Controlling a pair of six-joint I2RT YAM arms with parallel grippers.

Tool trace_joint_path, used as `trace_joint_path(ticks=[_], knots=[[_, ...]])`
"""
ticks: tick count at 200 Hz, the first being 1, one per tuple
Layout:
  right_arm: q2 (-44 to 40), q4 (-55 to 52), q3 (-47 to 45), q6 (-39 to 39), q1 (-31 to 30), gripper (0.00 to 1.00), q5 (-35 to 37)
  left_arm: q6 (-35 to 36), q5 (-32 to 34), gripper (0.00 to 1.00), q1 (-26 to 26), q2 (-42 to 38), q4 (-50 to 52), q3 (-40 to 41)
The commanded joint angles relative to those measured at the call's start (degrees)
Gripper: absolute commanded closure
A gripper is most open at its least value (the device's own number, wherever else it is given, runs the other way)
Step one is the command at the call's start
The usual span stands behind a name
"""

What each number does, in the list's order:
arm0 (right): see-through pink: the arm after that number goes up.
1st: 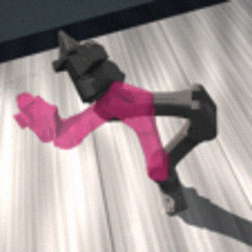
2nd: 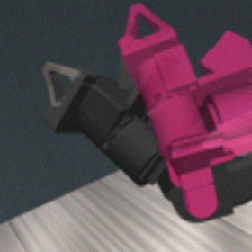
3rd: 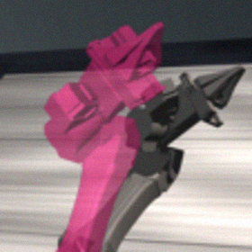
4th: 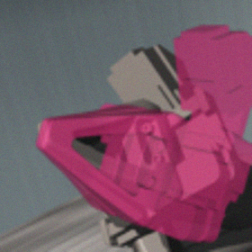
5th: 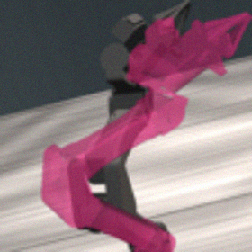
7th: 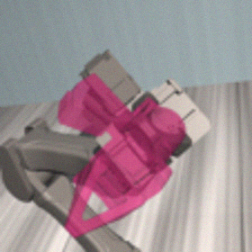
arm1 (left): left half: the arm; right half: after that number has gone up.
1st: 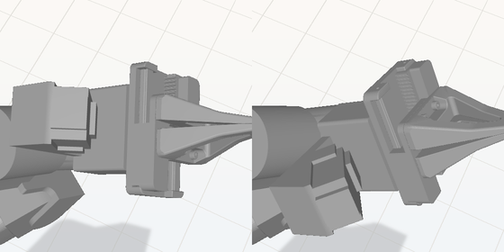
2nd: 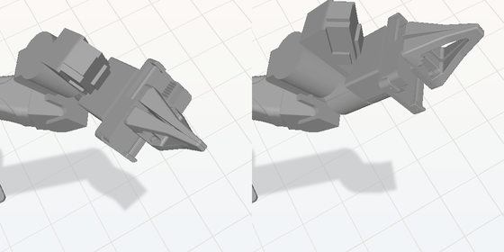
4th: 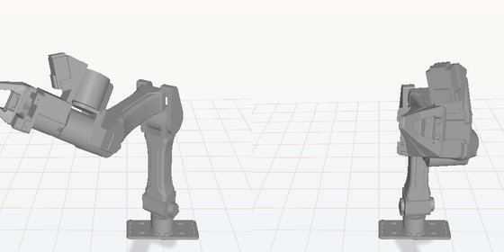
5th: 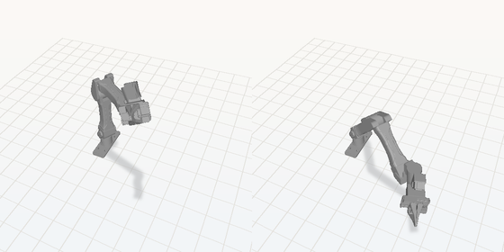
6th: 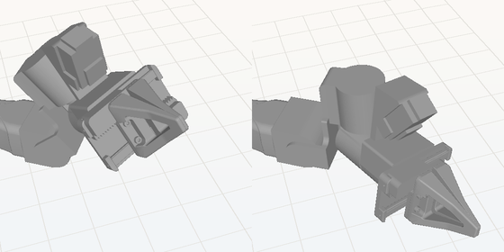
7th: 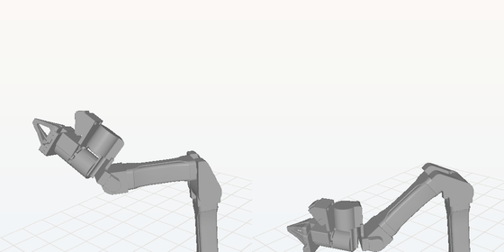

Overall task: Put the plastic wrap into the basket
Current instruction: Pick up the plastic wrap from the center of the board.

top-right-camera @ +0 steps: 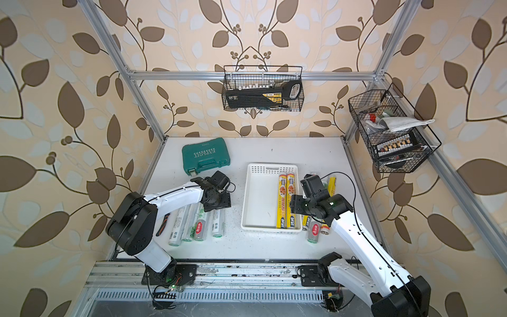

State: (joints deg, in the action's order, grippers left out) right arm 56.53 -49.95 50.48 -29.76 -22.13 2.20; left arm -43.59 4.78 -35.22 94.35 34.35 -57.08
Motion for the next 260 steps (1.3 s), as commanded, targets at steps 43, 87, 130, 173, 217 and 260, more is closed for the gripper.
trace_joint_path(ticks=[43, 87, 130, 173, 217, 260], knots=[[-0.15, -0.09, 0.72, 0.22, -0.02, 0.28, 1.32, -0.61, -1.98, 0.25, 0.06, 3.04, -0.77, -2.09], [0.06, 0.30, 0.24, 0.71, 1.00, 0.28, 1.42, -0.94, -1.05, 0.46, -0.09, 2.33, -1.29, -2.32], [0.23, 1.00, -0.69, 1.75, 4.61, 0.28, -0.20, -1.49, 1.37, 0.51, -1.47, -2.84, 2.82, -5.61], [0.33, 1.88, -1.69, 2.45, 8.26, 0.28, -1.01, -1.05, 5.48, 0.56, -5.39, -5.64, 12.21, -17.25], [0.48, 3.17, -2.06, 2.37, 11.42, 0.28, -0.95, -1.22, 6.29, 0.56, -10.66, -1.99, 14.15, -29.09], [1.05, 4.42, -2.58, 2.44, 13.56, 0.29, -1.23, -2.78, 6.56, 0.57, -15.36, 5.67, 12.26, -38.86]])
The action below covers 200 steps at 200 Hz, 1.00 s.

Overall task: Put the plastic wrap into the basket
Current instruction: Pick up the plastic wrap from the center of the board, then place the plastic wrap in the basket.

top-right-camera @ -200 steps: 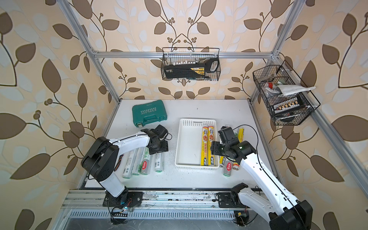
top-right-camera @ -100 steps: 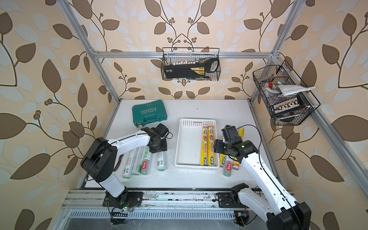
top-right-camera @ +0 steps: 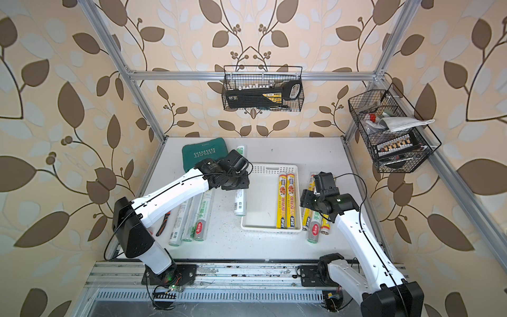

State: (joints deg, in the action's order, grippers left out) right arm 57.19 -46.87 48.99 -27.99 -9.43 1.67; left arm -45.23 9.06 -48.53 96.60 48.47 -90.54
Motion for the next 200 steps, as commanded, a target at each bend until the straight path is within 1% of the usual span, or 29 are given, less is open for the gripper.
trace_joint_path(ticks=[1, 41, 65, 96, 137, 200], knots=[[0.43, 1.39, -1.18, 0.66, 0.88, 0.29, -0.70, -1.20, 2.28, 0.57, -2.16, 3.64, -1.92, -5.55], [0.85, 2.43, -1.95, 0.36, 2.32, 0.29, -1.87, -3.56, 0.06, 0.59, -4.43, 9.65, -7.32, -7.53], [0.40, 3.99, -3.24, -0.31, 3.54, 0.31, -4.07, -4.50, -1.11, 0.59, -5.41, 13.25, -8.59, -8.72], [0.52, 4.37, -3.91, -0.14, 4.58, 0.32, -4.33, -5.83, -2.66, 0.60, -6.21, 16.60, -10.59, -8.59], [0.90, 4.85, -4.19, -0.14, 4.97, 0.33, -4.46, -6.84, -4.39, 0.60, -7.10, 19.67, -12.47, -8.95], [1.49, 5.21, -4.63, 0.02, 5.03, 0.35, -4.35, -7.15, -6.57, 0.60, -7.53, 22.22, -14.14, -8.90]])
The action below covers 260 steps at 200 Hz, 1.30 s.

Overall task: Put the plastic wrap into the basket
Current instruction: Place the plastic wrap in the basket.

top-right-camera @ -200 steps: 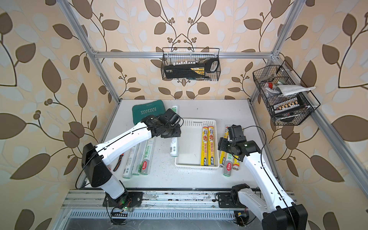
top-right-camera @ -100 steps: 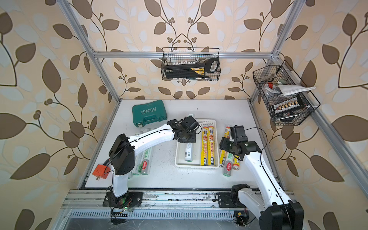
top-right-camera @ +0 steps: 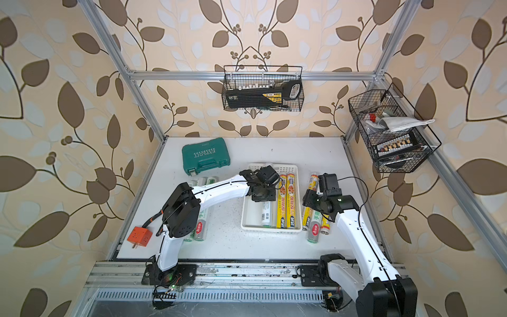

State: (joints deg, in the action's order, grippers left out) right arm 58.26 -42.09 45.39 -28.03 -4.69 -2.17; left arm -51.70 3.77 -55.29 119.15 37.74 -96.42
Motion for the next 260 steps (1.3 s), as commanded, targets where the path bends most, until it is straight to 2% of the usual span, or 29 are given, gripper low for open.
trace_joint_path(ticks=[1, 128, 198, 260], knots=[[0.39, 0.43, -1.01, 0.03, 0.29, 0.35, -0.48, -0.68, -1.34, 0.60, -0.74, -0.29, -3.44, -3.05], [1.80, 1.22, -1.38, 0.08, 0.27, 0.36, -0.65, -0.66, -5.38, 0.59, -1.09, 2.96, -6.16, -3.12], [2.21, 1.46, -1.75, 0.08, 0.27, 0.36, -0.84, -0.42, -5.94, 0.45, -1.14, 3.17, -7.39, -2.72], [2.18, 1.48, -1.73, 0.08, 0.29, 0.36, -0.66, -0.50, -5.26, 0.40, -0.96, 3.24, -6.69, -2.73]])
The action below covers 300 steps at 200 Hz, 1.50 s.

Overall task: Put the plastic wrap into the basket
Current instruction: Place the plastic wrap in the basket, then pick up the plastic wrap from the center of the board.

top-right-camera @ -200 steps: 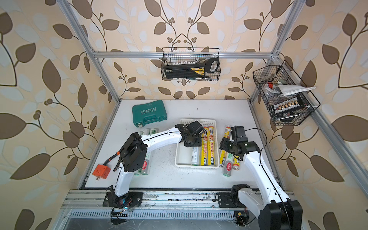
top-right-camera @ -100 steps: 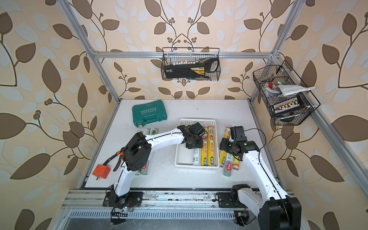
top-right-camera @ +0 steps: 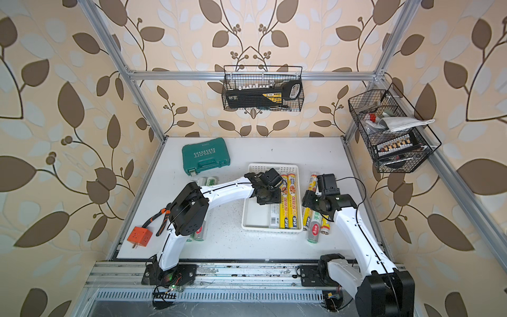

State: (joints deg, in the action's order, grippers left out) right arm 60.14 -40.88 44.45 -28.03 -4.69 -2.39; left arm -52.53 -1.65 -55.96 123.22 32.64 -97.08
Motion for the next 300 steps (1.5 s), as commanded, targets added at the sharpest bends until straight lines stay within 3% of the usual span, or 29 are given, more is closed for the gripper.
trace_joint_path(ticks=[1, 60, 122, 162, 245, 300], knots=[[0.31, 0.28, -0.78, 0.08, 0.29, 0.36, -0.48, 0.33, 0.16, 0.40, -0.29, -0.85, -1.65, -2.02], [1.15, 0.63, -0.78, 0.08, 0.29, 0.37, -0.59, 0.39, -1.16, 0.41, -0.28, -1.21, -2.96, -2.07], [3.02, 2.19, -1.07, 0.09, 0.29, 0.41, 1.00, 3.47, 4.28, 0.36, -0.28, -8.04, 1.70, -1.26], [6.48, 3.92, -0.85, 0.03, 0.22, 0.44, 2.52, 5.32, 10.37, 0.30, -0.29, -16.47, 3.55, 2.69], [14.89, 7.31, 1.37, 1.18, 0.42, 0.45, 5.67, 7.21, 28.45, 0.06, -0.11, -34.42, 8.60, 14.04], [18.72, 8.53, 2.90, 1.08, 1.33, 0.45, 5.82, 6.49, 35.68, 0.01, 0.44, -46.12, 7.88, 22.53]])
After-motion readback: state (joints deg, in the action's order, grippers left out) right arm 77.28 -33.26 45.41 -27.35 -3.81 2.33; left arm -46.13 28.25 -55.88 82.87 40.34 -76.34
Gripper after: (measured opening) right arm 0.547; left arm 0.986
